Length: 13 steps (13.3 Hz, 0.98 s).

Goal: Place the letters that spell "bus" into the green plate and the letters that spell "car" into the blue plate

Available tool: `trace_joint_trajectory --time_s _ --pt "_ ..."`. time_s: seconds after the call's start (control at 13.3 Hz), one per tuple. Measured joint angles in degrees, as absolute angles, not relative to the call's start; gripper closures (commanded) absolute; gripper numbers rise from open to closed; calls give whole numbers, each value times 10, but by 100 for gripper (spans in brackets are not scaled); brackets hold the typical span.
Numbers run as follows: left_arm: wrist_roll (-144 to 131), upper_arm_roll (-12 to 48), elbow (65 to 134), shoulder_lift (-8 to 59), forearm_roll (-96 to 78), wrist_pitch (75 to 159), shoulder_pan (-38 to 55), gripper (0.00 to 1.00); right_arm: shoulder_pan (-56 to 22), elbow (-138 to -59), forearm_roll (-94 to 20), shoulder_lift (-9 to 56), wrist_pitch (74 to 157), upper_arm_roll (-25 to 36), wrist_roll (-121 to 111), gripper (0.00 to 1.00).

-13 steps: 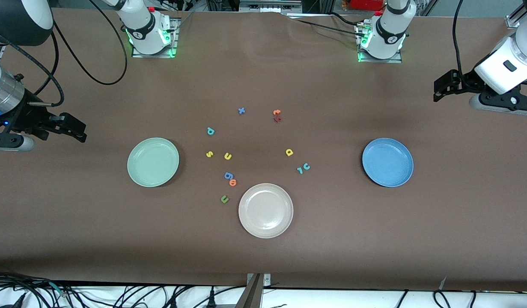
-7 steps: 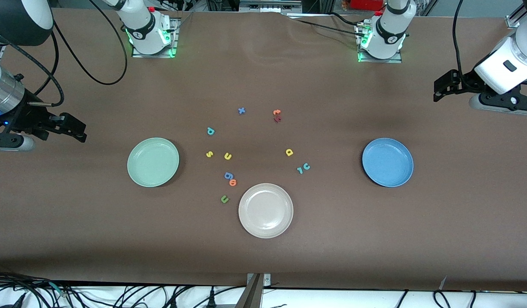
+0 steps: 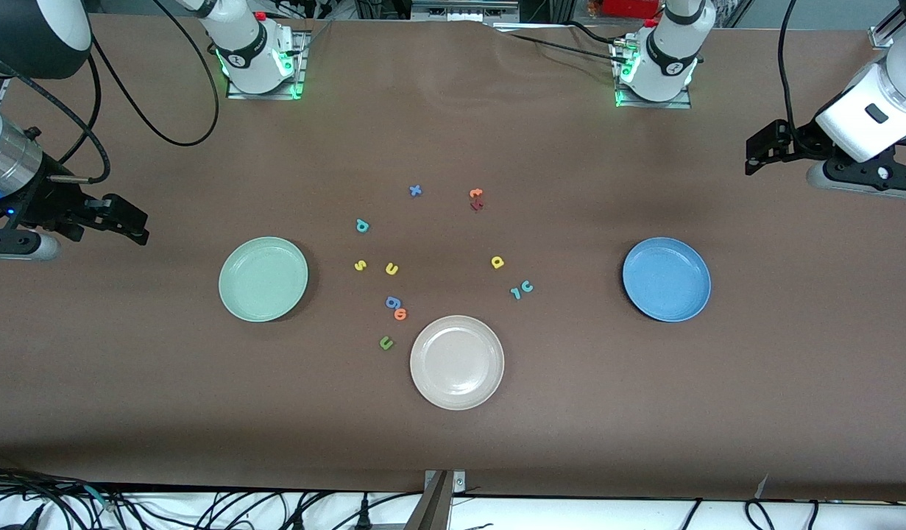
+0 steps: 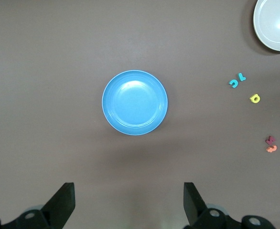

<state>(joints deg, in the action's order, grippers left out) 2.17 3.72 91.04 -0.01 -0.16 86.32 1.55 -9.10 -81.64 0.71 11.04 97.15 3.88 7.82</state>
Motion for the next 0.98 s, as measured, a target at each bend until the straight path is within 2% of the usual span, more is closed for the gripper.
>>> trace_joint_trajectory --time_s 0.98 --pt "22 36 910 0 -2 857 12 0 -90 -816 7 110 972 39 78 0"
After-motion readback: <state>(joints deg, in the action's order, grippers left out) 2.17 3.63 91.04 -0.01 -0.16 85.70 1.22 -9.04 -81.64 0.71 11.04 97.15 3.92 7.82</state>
